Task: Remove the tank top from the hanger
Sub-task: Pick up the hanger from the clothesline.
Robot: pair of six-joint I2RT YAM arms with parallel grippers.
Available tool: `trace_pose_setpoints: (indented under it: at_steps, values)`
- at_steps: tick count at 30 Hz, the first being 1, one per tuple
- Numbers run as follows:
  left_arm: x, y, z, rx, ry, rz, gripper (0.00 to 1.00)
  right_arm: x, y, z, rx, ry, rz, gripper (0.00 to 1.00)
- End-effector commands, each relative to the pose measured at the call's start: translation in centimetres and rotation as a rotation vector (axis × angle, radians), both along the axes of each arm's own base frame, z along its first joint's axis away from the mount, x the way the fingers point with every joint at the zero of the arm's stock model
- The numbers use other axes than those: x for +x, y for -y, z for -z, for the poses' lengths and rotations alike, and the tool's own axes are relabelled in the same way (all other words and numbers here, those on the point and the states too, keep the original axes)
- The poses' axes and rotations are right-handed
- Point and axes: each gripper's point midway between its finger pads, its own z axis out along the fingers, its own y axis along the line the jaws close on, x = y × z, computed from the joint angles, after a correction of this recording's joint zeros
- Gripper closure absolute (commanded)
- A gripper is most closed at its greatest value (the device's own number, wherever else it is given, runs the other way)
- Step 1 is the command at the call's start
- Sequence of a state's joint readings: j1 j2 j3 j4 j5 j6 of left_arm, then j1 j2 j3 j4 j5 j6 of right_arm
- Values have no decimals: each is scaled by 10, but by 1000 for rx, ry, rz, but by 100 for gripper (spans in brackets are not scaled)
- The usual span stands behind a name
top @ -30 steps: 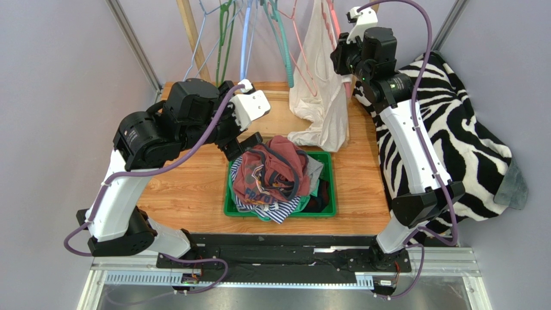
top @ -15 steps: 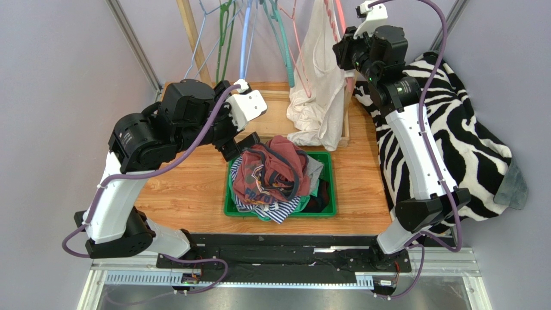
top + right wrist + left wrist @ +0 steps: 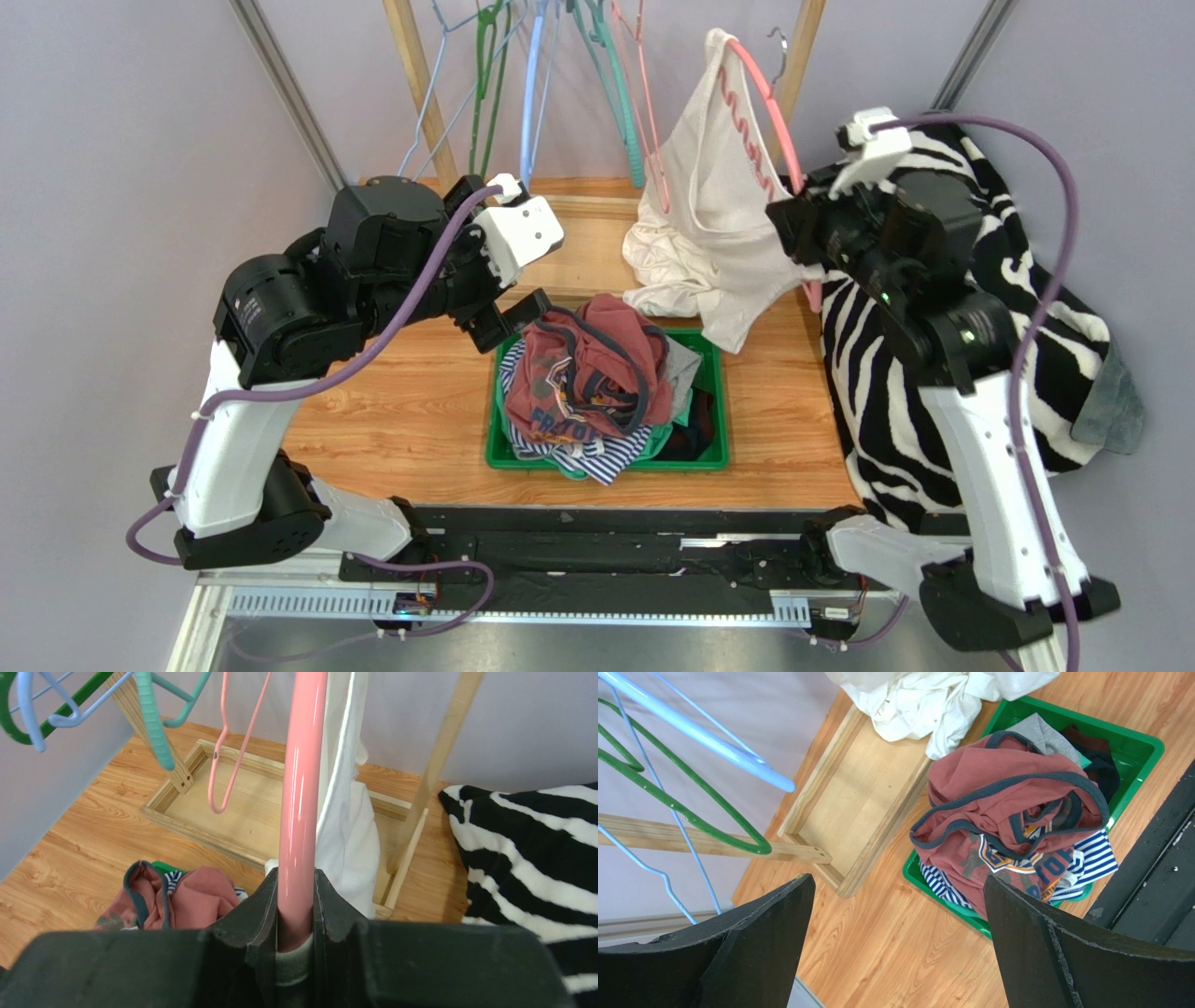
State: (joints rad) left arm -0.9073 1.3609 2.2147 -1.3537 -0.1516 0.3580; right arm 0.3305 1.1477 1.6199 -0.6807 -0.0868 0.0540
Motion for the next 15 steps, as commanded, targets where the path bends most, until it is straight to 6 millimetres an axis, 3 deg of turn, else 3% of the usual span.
trace_pose_setpoints:
  at_steps: [1, 4, 5, 8, 9, 11, 12, 13, 14, 15]
  values:
    - [-11, -15, 6, 33, -21, -2, 1, -54, 34, -56, 21, 173, 71, 100]
    - [-12, -14, 5, 28, -22, 6, 1, -88, 55, -88, 55, 248, 130, 100]
    - [-11, -13, 6, 30, -25, 7, 1, -104, 61, -108, 86, 302, 135, 100]
    - [-12, -11, 5, 21, -30, 13, 1, -133, 68, -147, 171, 402, 125, 100]
    - [-12, -11, 5, 20, -31, 15, 1, -152, 63, -169, 203, 456, 67, 100]
    - [-12, -11, 4, 18, -29, 15, 1, -157, 54, -186, 214, 484, 7, 100]
    - [-12, -11, 3, 17, -28, 16, 1, -174, 50, -206, 224, 535, -47, 100]
    - [-13, -11, 3, 15, -26, 16, 1, -176, 46, -213, 225, 548, -74, 100]
    - [-13, -12, 3, 17, -26, 13, 1, -163, 36, -214, 214, 533, -104, 100]
    - [-13, -12, 3, 17, -25, 13, 1, -170, 25, -222, 211, 555, -179, 100]
